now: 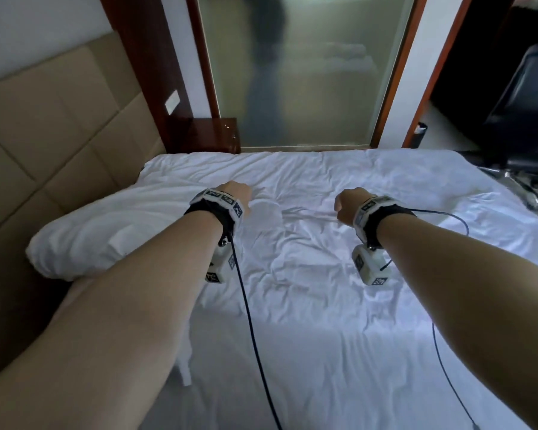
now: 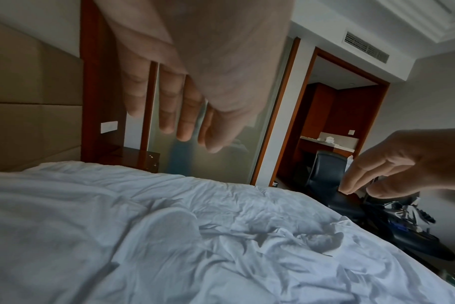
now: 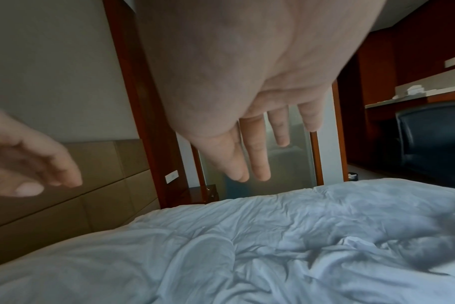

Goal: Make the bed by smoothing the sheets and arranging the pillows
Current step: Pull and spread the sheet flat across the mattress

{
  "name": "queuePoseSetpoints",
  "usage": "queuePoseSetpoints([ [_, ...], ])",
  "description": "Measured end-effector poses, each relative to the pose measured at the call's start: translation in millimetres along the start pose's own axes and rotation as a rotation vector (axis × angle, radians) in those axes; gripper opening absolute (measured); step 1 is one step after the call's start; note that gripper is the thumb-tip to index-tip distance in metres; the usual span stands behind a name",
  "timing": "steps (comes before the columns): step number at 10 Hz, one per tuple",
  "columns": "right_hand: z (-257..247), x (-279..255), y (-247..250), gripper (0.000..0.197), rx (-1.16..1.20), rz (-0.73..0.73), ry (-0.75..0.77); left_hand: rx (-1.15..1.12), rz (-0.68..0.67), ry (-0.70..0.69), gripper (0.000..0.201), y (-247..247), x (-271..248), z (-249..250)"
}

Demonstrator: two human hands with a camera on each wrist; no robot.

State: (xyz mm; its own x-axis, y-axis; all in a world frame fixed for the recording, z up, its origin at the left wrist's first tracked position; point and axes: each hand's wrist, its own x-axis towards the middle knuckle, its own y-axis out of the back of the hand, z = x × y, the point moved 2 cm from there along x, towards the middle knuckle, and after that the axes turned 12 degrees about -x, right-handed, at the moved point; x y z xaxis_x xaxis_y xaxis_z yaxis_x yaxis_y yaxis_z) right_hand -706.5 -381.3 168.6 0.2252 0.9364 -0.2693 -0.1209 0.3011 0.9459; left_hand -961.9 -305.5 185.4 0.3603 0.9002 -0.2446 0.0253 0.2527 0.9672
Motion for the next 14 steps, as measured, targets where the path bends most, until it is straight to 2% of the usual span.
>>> queuePoseSetpoints([
  [1,47,-18,-22,0.021,-0.039,-0.01,0.067,-0.034,-0.013,0.036,0.037,-9,-34,53],
  [2,87,-28,-28,0.022,-0.022,0.032,0.087,-0.051,0.018,0.069,0.038,-5,-62,93],
  [4,141,-46,-33,0.019,-0.002,0.103,0.173,0.083,0.045,0.179,0.027,-7,-106,145],
  [5,171,-59,-44,0.025,0.003,0.161,0.222,0.05,0.078,0.22,0.01,-20,-129,180],
  [6,200,-93,-51,0.028,-0.018,0.195,0.294,0.026,0.038,0.31,0.01,-35,-159,230],
  [7,236,-133,-69,0.03,-0.043,0.187,0.371,-0.025,0.059,0.309,0.017,-59,-191,284],
  [9,340,-196,-120,0.029,-0.112,0.061,0.441,-0.071,-0.046,0.414,0.021,-92,-246,399],
  [10,391,-197,-129,0.032,-0.093,0.059,0.441,-0.063,-0.03,0.448,0.021,-94,-247,436],
  [11,436,-189,-132,0.03,-0.111,0.052,0.458,-0.047,-0.02,0.492,0.025,-84,-245,499],
  [12,477,-174,-143,0.028,-0.196,0.075,0.537,-0.05,0.055,0.542,0.025,-92,-228,544],
  [13,521,-149,-156,0.023,-0.151,0.124,0.662,-0.111,0.055,0.695,0.025,-105,-221,618],
  [14,584,-140,-164,0.02,-0.291,0.031,0.725,-0.144,-0.015,0.738,0.021,-115,-211,690],
])
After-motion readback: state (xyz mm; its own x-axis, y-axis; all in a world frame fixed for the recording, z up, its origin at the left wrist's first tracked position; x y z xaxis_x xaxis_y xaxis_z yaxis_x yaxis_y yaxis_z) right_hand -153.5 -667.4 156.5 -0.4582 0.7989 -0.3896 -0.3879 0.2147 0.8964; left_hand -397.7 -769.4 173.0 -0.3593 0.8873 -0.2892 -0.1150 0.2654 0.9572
